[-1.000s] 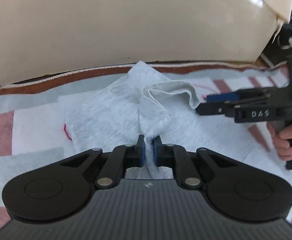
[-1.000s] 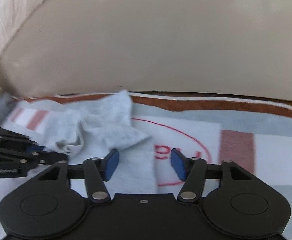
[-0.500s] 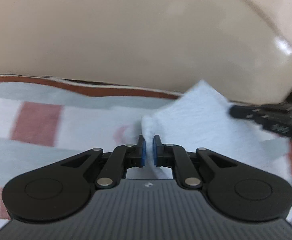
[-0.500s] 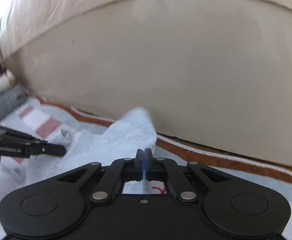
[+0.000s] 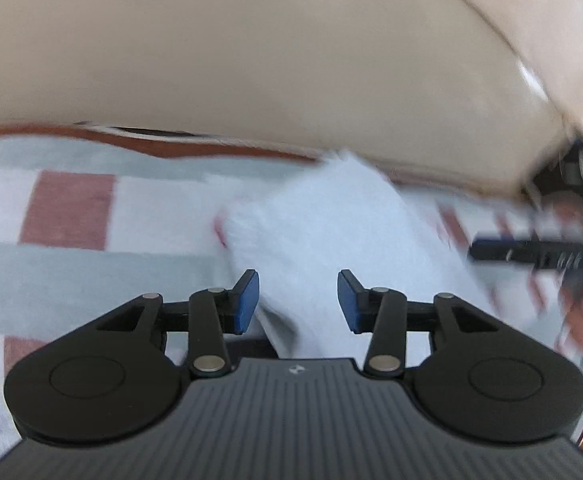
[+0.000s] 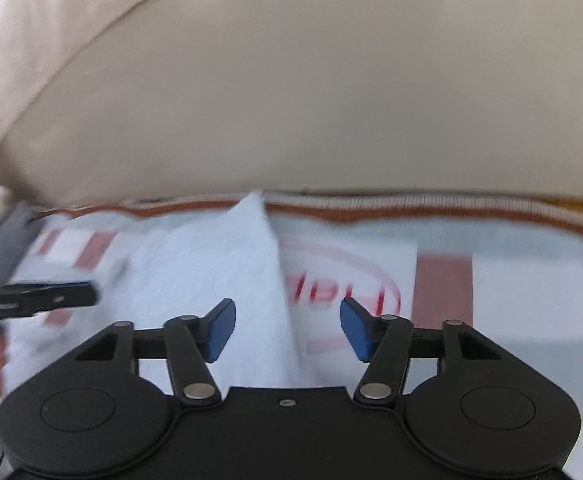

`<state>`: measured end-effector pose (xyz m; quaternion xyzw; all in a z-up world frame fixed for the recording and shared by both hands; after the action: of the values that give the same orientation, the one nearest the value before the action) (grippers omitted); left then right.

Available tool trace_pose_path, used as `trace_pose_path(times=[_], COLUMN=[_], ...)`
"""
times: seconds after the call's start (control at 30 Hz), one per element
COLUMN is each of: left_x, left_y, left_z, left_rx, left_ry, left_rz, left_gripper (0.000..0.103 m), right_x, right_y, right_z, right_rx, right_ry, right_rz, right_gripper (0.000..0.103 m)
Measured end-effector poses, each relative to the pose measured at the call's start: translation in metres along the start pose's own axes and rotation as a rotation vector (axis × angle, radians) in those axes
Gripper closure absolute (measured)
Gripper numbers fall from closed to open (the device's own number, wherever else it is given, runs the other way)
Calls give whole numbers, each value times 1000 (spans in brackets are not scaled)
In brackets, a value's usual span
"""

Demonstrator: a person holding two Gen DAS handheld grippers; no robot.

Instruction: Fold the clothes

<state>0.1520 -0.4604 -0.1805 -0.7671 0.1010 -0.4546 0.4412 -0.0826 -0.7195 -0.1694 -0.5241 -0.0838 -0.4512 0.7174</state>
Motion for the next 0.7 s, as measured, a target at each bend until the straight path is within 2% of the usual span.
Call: trace_pose_path(times=[0.07,0.1,0.13,0.17,0.2,0.3,0.37,0.47,0.53,0.6,0.67,0.7], left_x=[-6,-9,-10,-10,-9,-7,-4,4,12,19,28,32], left_y=[8,14,19,19,19,21,23,26,30,38,47,51], left_z=[-14,-16,-18,-18,-17,-15,-7,15,28,35,35,31], left_rx=[95,147,188,198,209,242,217,117,50,-10,-32,-24], left_ry=[98,106,109,100,94,100,63,-71,-158,-209,-206,-176], left_rz=[20,33,40,34,31,32,40,60,80,95,93,86], left_gripper=[59,60,60,60,59,58,58,57,51,43,40,40], right_x=[-15,-22,-27,-32,-36,-38,-37,-31,-24,-18,-15,-16], right_y=[2,3,5,7,8,10,14,14,5,-9,-14,-12], right_z=[-5,-7,-8,-9,-10,-4,8,12,15,21,20,19], right_rx=[-7,-11,-46,-87,-127,-173,-230,-281,-275,-165,77,163], right_ry=[-7,-10,-39,-72,-105,-173,-249,-239,-189,-86,159,267], right_rz=[44,67,74,77,81,76,102,135,120,64,46,57], right_gripper=[40,40,50,60,60,60,57,54,53,52,50,50])
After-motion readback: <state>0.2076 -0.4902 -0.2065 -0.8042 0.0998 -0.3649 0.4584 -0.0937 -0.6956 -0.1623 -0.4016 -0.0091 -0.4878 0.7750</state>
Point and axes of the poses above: each gripper's, at about its wrist camera, not at the fingertips, and y roughly the way its jaws point, z to its left, x to its top, the point moved 3 cm from there along y, roughly the way its jaws point, and after that the axes turned 9 degrees about x, right-handed, at the moved point
